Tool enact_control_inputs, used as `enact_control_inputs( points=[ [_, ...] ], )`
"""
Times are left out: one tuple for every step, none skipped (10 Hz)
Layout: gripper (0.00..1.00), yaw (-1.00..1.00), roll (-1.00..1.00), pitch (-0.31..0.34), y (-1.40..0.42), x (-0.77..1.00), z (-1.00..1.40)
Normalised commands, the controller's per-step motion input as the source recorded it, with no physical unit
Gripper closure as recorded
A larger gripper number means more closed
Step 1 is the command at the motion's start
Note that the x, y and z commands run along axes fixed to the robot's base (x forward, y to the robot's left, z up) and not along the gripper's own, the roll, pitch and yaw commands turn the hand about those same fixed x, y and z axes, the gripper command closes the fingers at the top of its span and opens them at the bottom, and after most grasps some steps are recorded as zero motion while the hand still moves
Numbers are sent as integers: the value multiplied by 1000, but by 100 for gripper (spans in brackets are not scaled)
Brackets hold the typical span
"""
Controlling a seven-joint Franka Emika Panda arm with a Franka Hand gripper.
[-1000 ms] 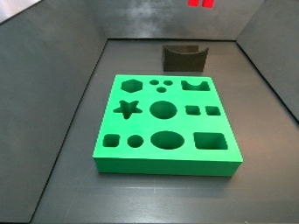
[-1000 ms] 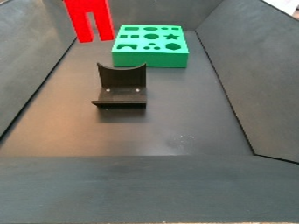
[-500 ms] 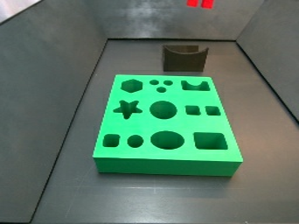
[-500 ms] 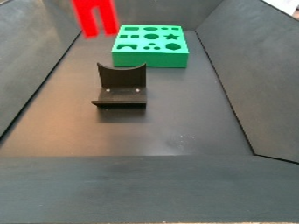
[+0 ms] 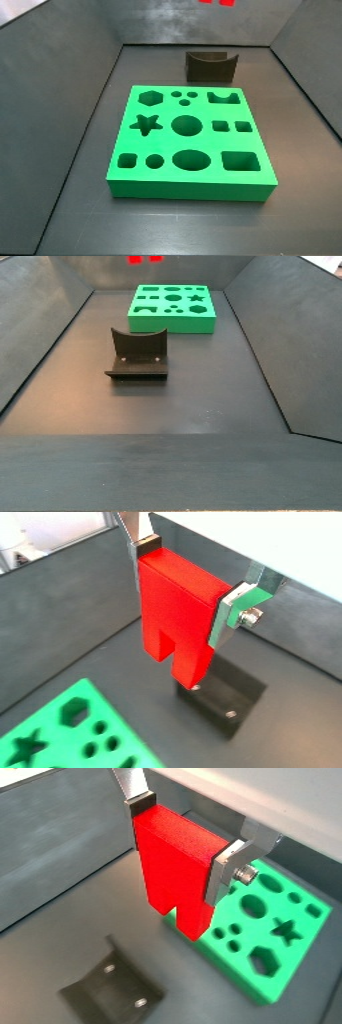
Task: Pick up the double-square object. Move up. Move to above the board. Insert the double-square object.
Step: Move to above the board, then insert the double-square object.
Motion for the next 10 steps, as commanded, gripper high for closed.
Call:
enact_control_inputs(
  points=[
    [100, -3, 33, -83, -1000, -556, 255],
    [100, 0, 33, -68, -1000, -558, 250],
    [100, 2, 41, -60, -1000, -570, 253],
    [100, 4, 40, -48, -1000, -579, 254],
    [100, 3, 33, -32, -1000, -577, 249],
    [100, 5, 23, -10, -941, -546, 235],
    [100, 6, 10, -1, -653, -383, 171],
    [100, 8, -2, 11, -376, -229, 110],
    [100, 7, -9, 15, -211, -125, 66],
    [100, 0, 0, 0, 0, 40, 0]
  ],
)
